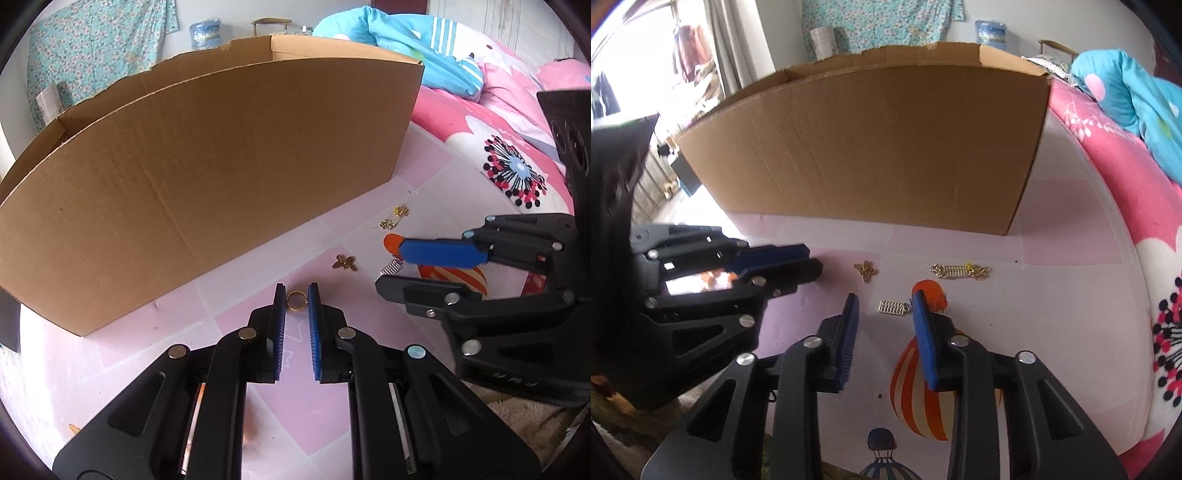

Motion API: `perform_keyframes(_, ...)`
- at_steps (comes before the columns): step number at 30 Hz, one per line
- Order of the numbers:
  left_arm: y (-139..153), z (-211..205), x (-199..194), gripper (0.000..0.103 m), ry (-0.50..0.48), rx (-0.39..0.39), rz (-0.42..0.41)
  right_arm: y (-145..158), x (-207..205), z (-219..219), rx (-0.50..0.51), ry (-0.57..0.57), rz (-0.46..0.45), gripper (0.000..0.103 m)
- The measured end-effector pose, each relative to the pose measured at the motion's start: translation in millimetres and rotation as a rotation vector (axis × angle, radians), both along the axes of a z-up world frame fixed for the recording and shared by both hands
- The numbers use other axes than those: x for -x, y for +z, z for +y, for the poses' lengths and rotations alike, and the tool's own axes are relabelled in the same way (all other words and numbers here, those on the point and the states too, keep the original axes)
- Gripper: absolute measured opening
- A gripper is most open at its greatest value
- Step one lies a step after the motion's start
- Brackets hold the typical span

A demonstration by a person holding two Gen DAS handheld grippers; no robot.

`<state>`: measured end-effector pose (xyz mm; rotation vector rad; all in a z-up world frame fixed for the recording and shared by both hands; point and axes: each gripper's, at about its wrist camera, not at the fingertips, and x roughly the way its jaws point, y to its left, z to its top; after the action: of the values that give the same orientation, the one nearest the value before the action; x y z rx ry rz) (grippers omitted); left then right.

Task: Organize jewelry
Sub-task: 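Close the right tool on the gold spring charm while the left holds the ring, then carry both charms into the cardboard box and open both tools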

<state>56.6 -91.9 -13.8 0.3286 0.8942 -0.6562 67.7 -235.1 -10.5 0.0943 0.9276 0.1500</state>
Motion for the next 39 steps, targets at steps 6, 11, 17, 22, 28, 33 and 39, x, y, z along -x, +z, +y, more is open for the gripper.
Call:
perform_keyframes(6, 0.4, 4.0, -0.1, 0.011, 0.0, 0.008, 0.003, 1.3, 1.1, 3.4, 0.055, -0.003, -0.009, 0.018)
perform_keyframes(11, 1.1, 5.6, -0.3, 0.011, -0.001, 0.007, 0.001, 2.0, 4.7, 5.2, 0.063, 0.003, -0.012, 0.015)
perform_keyframes(17, 1.0, 5.0, -0.1, 0.011, -0.001, 0.007, 0.0, 0.2, 1.1, 4.0, 0.051, 0.004, -0.013, 0.015)
perform_keyframes(22, 1.8, 5.5, 0.1, 0.011, -0.002, 0.011, 0.003, 0.0, 3.5, 1.7, 0.04, 0.005, -0.015, 0.015)
perform_keyframes(28, 2.9, 7.9, 1.4, 0.011, -0.014, 0.009, -0.004, 2.5, 6.2, -3.7, 0.039, -0.003, -0.029, 0.015)
perform_keyframes(33, 6.9, 7.5, 3.8, 0.011, -0.019, 0.016, -0.02, 4.9, 10.4, -6.4, 0.04, -0.012, -0.039, 0.015)
perform_keyframes(39, 17.9, 9.7, 10.7, 0.011, -0.031, 0.027, -0.047, 15.8, 16.2, -3.9, 0.053, -0.023, -0.071, 0.015)
